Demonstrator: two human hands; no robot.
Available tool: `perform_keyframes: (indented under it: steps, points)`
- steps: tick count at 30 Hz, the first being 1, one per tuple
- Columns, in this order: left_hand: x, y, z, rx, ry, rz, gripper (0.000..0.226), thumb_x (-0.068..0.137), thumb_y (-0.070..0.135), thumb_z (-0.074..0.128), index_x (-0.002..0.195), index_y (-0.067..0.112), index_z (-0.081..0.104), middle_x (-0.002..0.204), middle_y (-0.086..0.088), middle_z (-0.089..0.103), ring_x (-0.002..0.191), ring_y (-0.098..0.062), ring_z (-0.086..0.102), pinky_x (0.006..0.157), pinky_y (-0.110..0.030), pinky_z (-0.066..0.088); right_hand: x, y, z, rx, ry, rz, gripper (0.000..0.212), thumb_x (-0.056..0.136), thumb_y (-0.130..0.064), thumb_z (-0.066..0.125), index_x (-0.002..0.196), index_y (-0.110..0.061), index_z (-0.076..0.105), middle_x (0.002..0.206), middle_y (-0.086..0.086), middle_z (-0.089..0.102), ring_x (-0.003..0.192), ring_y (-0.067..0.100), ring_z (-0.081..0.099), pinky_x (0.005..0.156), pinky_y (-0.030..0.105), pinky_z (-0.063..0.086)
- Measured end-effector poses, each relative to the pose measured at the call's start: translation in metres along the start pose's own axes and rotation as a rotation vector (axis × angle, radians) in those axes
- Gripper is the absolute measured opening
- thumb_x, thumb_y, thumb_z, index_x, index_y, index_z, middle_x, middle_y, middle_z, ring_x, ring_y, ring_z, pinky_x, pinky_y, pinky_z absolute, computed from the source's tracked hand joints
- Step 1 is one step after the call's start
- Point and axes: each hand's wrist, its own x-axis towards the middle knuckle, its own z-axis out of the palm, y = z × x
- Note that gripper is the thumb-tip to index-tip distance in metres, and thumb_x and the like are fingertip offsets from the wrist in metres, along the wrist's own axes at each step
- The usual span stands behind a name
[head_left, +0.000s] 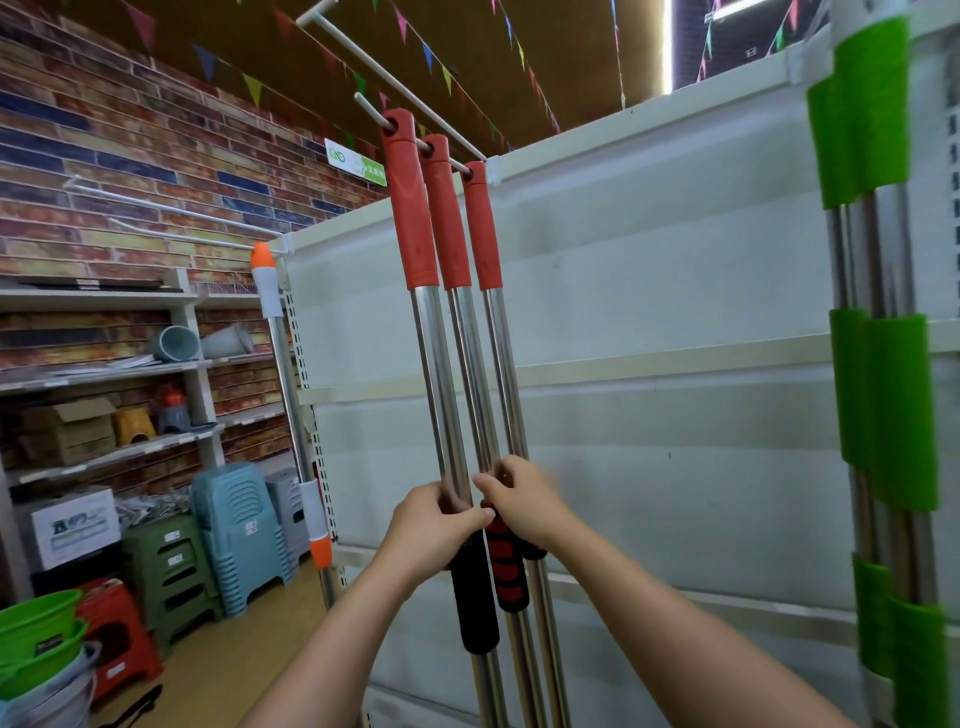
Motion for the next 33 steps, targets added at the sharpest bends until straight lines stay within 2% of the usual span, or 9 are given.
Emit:
perform_keyframes:
  steps: [3, 6, 14, 19, 24, 26, 29, 31, 33]
  points:
    - [0.002, 0.0, 0.002, -0.009, 0.0, 0.004, 0.029, 0.076, 0.026, 0.068, 0.066, 0.017, 0.042, 0.067, -0.003, 0.052, 0.07, -0.022, 0.058, 0.065, -0.035, 0.051, 0.004, -0.002, 0.0, -0.081, 0.007, 0.0, 0.023, 0.09, -0.041, 0.051, 0.074, -0.025, 0.047, 0.076, -0.003, 0.059, 0.08, 0.02, 0.059, 0.075, 0.038, 0.051]
    - [0.001, 0.004, 0.002, -0.019, -0.01, 0.009, 0.029, 0.076, 0.022, 0.07, 0.065, 0.017, 0.044, 0.066, -0.001, 0.053, 0.066, -0.018, 0.058, 0.06, -0.031, 0.05, 0.008, -0.003, 0.0, -0.121, -0.014, 0.022, 0.024, 0.09, -0.043, 0.047, 0.086, -0.02, 0.052, 0.09, 0.004, 0.065, 0.087, 0.024, 0.061, 0.083, 0.044, 0.052]
    - [-0.003, 0.006, 0.001, -0.057, -0.042, 0.018, 0.024, 0.077, 0.023, 0.07, 0.066, 0.02, 0.049, 0.068, 0.001, 0.056, 0.07, -0.016, 0.06, 0.067, -0.033, 0.053, 0.017, -0.004, 0.001, -0.172, -0.036, 0.069, 0.036, 0.094, -0.04, 0.043, 0.111, -0.011, 0.054, 0.106, 0.01, 0.064, 0.099, 0.027, 0.06, 0.089, 0.044, 0.05]
    - [-0.003, 0.003, 0.001, -0.007, -0.02, 0.028, 0.028, 0.075, 0.029, 0.071, 0.067, 0.017, 0.047, 0.07, -0.002, 0.054, 0.07, -0.019, 0.057, 0.068, -0.036, 0.051, 0.02, -0.004, -0.003, -0.143, -0.046, 0.081, 0.035, 0.094, -0.039, 0.044, 0.109, -0.01, 0.056, 0.104, 0.009, 0.063, 0.1, 0.026, 0.06, 0.091, 0.043, 0.049]
    - [-0.009, 0.001, -0.001, 0.027, -0.04, -0.009, 0.029, 0.079, 0.038, 0.067, 0.073, 0.015, 0.049, 0.072, 0.0, 0.055, 0.069, -0.018, 0.056, 0.073, -0.04, 0.055, 0.017, -0.001, -0.009, -0.103, -0.087, 0.052, 0.025, 0.091, -0.039, 0.05, 0.09, -0.014, 0.053, 0.087, 0.003, 0.06, 0.085, 0.021, 0.058, 0.075, 0.033, 0.046]
    - [-0.015, -0.001, -0.003, 0.188, -0.015, -0.027, 0.039, 0.079, 0.054, 0.06, 0.08, 0.016, 0.054, 0.079, 0.003, 0.06, 0.072, -0.015, 0.057, 0.07, -0.037, 0.053, 0.014, 0.002, -0.009, -0.109, -0.094, 0.049, 0.031, 0.087, -0.042, 0.055, 0.089, -0.012, 0.057, 0.084, 0.004, 0.061, 0.082, 0.021, 0.059, 0.072, 0.033, 0.046]
    - [-0.028, 0.01, -0.009, 0.801, 0.073, -0.055, 0.054, 0.076, 0.072, 0.046, 0.07, 0.018, 0.05, 0.07, 0.002, 0.056, 0.073, -0.018, 0.058, 0.058, -0.029, 0.042, 0.006, 0.01, -0.015, -0.106, -0.039, 0.056, 0.039, 0.082, -0.045, 0.059, 0.085, -0.007, 0.058, 0.08, 0.008, 0.061, 0.078, 0.024, 0.06, 0.065, 0.031, 0.04]
    - [-0.037, 0.03, -0.005, 1.023, 0.062, -0.017, 0.05, 0.081, 0.066, 0.044, 0.066, 0.019, 0.044, 0.067, 0.003, 0.05, 0.078, -0.02, 0.06, 0.058, -0.026, 0.04, -0.003, 0.015, -0.025, -0.055, -0.005, 0.072, 0.031, 0.085, -0.039, 0.059, 0.084, -0.008, 0.056, 0.079, 0.006, 0.056, 0.075, 0.021, 0.055, 0.065, 0.03, 0.038]
    - [-0.042, 0.05, 0.012, 1.026, 0.033, 0.086, 0.043, 0.085, 0.058, 0.043, 0.065, 0.02, 0.041, 0.069, 0.002, 0.052, 0.077, -0.021, 0.059, 0.062, -0.027, 0.042, -0.012, 0.021, -0.04, -0.063, 0.041, 0.091, 0.026, 0.088, -0.032, 0.057, 0.089, -0.006, 0.058, 0.08, 0.006, 0.055, 0.077, 0.018, 0.053, 0.066, 0.029, 0.038]
